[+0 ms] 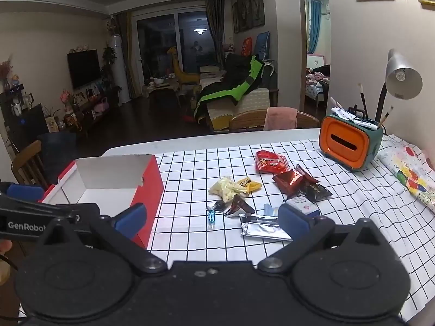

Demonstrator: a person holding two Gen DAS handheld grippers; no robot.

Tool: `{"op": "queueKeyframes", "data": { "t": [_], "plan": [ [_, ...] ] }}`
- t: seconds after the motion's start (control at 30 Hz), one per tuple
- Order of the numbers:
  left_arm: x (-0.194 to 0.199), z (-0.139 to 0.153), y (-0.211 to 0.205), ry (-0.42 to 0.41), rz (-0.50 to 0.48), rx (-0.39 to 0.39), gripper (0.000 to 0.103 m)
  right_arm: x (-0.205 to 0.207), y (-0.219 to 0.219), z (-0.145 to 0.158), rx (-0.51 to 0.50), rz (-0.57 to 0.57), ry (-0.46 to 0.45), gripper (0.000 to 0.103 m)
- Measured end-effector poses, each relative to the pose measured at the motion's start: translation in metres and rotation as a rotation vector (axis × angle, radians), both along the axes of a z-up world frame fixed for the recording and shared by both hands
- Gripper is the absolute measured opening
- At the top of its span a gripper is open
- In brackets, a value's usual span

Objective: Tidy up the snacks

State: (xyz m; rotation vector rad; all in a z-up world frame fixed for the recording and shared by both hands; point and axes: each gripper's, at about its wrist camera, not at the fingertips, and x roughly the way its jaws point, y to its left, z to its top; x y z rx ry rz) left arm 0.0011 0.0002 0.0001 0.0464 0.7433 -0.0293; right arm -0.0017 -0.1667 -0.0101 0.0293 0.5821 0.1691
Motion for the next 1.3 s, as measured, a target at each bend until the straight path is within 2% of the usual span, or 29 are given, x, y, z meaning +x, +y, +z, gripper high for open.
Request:
{"op": "queueKeyframes", "data": {
  "t": [0.27,0.53,0.63,1.3],
  "plan": [
    [0.005,0.001,-0.006,-0.017,0.014,0.014,0.103,-0.001,-0.006,0.001,0.035,0.006,0.010,0.103],
    [-0.006,0.013,0.007,-0.027,0.010,-0.012,0.103,0.000,-0.005,0.001,0.046,0.011,0.017,0.103],
    [-0.009,0.009,0.013,-0.027,0.015,-0.041,0.103,-0.001,-0.004,0.001,0.050,0.012,0.015,0.103],
    [-0.013,0.007,0.022,-0.069,0.005,-0.089,0.103,-0.008,0.003,0.010,0.029,0.011,-0.012,0.103]
  ]
}}
